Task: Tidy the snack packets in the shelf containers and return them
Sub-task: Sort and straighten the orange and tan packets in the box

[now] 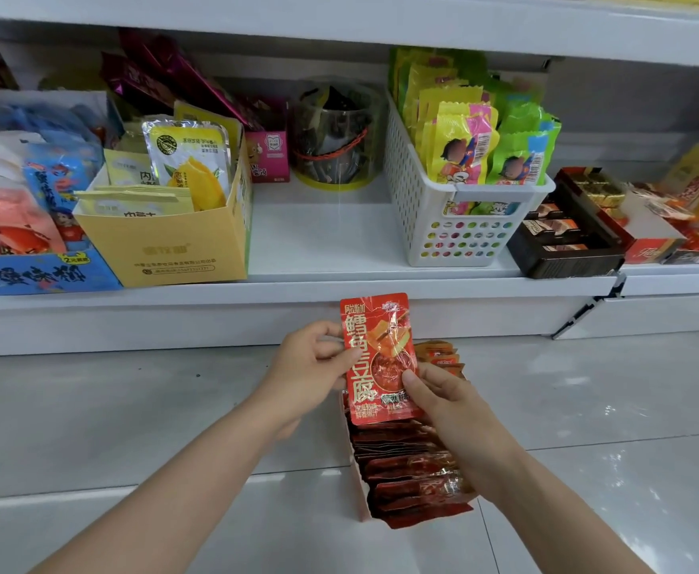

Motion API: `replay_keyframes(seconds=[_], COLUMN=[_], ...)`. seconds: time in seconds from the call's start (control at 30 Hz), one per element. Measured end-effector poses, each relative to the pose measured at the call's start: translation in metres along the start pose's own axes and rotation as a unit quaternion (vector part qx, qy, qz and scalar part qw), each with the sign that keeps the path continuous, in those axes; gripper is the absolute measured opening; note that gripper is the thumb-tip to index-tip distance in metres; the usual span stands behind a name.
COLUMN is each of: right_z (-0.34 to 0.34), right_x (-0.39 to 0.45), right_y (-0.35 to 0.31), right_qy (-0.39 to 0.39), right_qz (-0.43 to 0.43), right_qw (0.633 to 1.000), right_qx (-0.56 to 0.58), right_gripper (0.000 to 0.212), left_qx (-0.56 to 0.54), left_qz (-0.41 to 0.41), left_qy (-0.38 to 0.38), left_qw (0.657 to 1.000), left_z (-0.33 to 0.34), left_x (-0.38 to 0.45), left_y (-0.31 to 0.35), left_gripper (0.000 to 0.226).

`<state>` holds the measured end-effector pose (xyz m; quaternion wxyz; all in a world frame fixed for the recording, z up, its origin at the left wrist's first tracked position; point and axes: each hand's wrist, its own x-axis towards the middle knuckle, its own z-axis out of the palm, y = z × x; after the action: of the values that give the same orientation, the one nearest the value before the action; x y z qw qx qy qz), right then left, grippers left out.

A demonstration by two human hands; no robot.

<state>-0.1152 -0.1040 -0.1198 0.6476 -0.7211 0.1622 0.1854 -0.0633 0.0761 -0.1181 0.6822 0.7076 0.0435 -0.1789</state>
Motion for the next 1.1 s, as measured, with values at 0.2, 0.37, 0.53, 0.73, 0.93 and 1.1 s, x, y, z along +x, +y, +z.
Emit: replay_keyframes(seconds=[0.2,0.37,0.53,0.73,0.93,1.1], right_z=[0.001,0.003,0.005,-0.001,-0.004,-0.002], right_x=[-0.001,-0.003,-0.011,-0.014,-0.009,-0.009], right_y=[-0.002,-0.002,-0.009,-0.013,-0.006,-0.014], right_qy=[-0.003,0.015,-0.049,-0.124,-0.090,-0.112], right_qz=[0.000,-0.003,-0.078,-0.081,-0.037,-0.049], right_qw=[1.000,1.000,0.992,0.980,0.989,0.986], right_qx=[-0.004,-0.012,-0.083,-0.135,-0.108,-0.110], right_gripper=[0.029,0.026,0.032,0.047,0.046,0.027], left_qx=[-0.006,0.066,0.103,-0.062,-0.197,-0.184], left_qz=[0.003,0.059,0.023,-0.028,-0.080,-0.068], left_qy=[0.005,0.064,-0.022,-0.035,-0.015,-0.005], left_qw=[1.000,0.994,0.994,0.997,0.977,0.981], left_z=[0.000,0.010,0.030,0.043,0.009,0.005], left_x=[0.001,-0.008,-0.018,-0.006,-0.002,-0.005], left_y=[0.002,-0.005,0.000,0.013,0.006,-0.002], left_gripper=[0.014,0.037,0.096,0.036,0.023,0.029])
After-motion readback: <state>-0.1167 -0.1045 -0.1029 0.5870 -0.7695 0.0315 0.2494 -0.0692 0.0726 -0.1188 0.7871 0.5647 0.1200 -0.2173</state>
